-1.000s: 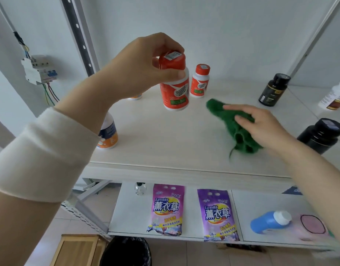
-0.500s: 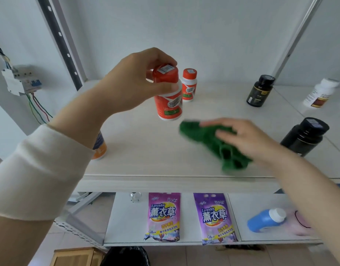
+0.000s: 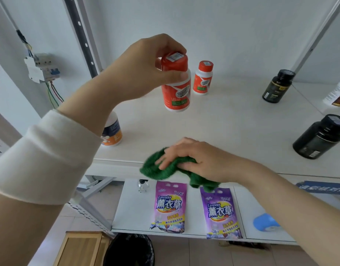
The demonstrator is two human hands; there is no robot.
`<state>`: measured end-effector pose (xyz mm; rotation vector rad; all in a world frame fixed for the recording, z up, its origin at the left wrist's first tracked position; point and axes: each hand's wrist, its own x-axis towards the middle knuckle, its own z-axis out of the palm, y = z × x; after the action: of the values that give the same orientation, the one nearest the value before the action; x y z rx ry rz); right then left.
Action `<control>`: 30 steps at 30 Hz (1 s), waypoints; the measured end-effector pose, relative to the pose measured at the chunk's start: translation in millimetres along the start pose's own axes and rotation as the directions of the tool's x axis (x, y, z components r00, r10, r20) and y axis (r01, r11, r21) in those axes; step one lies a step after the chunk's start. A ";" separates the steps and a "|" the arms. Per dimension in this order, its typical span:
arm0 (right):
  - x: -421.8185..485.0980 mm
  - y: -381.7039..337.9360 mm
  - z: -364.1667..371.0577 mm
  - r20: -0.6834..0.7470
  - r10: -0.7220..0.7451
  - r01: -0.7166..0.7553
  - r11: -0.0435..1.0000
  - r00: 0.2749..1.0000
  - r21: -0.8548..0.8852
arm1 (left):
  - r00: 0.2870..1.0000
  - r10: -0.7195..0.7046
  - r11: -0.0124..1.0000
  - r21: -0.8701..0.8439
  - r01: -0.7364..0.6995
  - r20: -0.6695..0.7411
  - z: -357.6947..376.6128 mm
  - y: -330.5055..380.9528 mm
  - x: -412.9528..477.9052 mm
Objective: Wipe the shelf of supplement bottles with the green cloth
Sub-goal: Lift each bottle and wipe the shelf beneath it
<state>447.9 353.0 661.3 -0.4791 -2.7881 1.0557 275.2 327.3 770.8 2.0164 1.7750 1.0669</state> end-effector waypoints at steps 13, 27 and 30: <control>-17.1 29.8 -23.2 -0.277 0.178 -0.192 0.981 0.944 -0.023 | 1.000 0.018 0.997 -0.070 -0.018 -0.008 0.3 -0.3 -10.3; -120.5 11.9 -22.9 -0.545 0.345 -0.171 0.923 0.764 0.345 | 0.986 0.027 0.998 -0.067 -0.016 0.165 87.1 4.2 8.8; -134.5 12.0 -47.8 -0.668 0.373 -0.099 0.907 0.644 0.410 | 0.977 0.004 0.997 -0.081 0.013 0.212 109.4 10.2 11.9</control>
<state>588.3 346.3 688.9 -0.9914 -1.8066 1.0413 354.8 366.0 704.7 1.9927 1.6010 0.8713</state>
